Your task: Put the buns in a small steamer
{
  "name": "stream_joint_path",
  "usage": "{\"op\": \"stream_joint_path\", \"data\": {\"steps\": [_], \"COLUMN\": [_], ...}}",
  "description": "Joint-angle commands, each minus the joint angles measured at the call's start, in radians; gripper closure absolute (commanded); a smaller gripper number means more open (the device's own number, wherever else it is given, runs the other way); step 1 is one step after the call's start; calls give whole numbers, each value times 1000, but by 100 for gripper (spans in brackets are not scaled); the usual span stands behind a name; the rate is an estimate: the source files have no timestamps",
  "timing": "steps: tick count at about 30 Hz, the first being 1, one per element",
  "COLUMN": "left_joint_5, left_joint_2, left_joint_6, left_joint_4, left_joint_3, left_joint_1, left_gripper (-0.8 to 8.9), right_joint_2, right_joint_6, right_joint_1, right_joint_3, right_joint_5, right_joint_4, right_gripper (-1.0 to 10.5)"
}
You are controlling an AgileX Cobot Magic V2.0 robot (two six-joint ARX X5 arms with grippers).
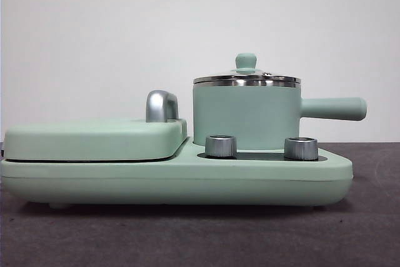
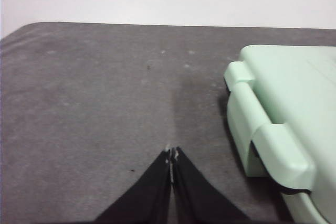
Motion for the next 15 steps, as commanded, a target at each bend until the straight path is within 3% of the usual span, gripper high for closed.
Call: {"op": "stream_joint_path", "data": {"steps": [1, 15], "left_joint_5": [-13, -18], "left_joint_2": [-2, -2], "left_joint_6": [37, 36], "left_joint_4": [-6, -4], "left_joint_3": [-19, -19], "left_joint_1": [10, 14], "left_gripper": [807, 807], "right_joint_2": [5, 5], "right_joint_6": [-5, -5], "right_joint_1": [6, 6], "right_joint_3": [4, 4], "right_joint_5": [0, 0], "right_joint_4": [13, 13], "right_gripper": [935, 935]}}
